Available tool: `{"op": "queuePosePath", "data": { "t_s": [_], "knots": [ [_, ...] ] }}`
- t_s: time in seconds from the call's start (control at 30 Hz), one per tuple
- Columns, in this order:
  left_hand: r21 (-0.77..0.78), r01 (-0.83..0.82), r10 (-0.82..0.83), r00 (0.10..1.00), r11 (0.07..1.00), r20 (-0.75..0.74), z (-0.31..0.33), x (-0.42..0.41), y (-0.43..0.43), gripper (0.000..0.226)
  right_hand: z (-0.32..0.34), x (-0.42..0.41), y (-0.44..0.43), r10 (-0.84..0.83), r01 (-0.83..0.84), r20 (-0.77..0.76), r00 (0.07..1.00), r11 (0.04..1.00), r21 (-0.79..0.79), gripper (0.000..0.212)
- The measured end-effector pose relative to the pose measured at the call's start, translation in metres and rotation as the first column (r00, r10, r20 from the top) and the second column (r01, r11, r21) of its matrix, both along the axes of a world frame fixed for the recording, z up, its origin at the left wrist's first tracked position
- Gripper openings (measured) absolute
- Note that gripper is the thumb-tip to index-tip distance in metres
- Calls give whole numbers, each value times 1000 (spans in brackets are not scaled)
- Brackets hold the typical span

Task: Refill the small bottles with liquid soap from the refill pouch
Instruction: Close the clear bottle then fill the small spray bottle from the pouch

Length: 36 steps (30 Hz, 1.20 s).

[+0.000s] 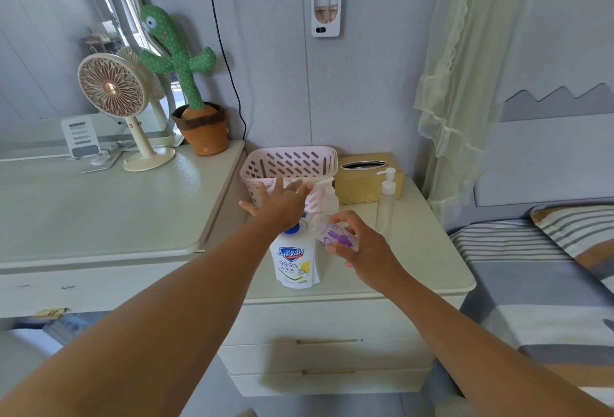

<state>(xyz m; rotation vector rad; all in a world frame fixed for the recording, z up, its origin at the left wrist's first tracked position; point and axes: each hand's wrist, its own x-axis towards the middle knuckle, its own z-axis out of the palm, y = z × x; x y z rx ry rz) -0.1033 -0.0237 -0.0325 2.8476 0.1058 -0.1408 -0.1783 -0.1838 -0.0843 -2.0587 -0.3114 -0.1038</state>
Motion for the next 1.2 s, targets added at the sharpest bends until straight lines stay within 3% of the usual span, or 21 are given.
{"op": "queuePosePath", "data": {
  "t_s": [0.17,0.53,0.73,1.03,1.2],
  "knots": [
    [-36,-9,10,1000,999,7,7,6,1,55,5,0,-2,4,-4,23,1000,1000,25,39],
    [0,12,-12,1000,1000,3,0,1,-1,45,-2,1,0,0,0,7,1000,1000,23,39],
    [-29,0,0,1000,1000,14,4,8,2,56,4,1,-1,7,-8,29,1000,999,33,39],
    [17,6,-6,1000,1000,8,0,-2,-3,45,-3,2,1,-6,6,13,1000,1000,16,41],
    [-43,-16,17,1000,999,18,5,8,0,56,4,3,-1,1,-2,29,1000,999,32,39]
  ]
}}
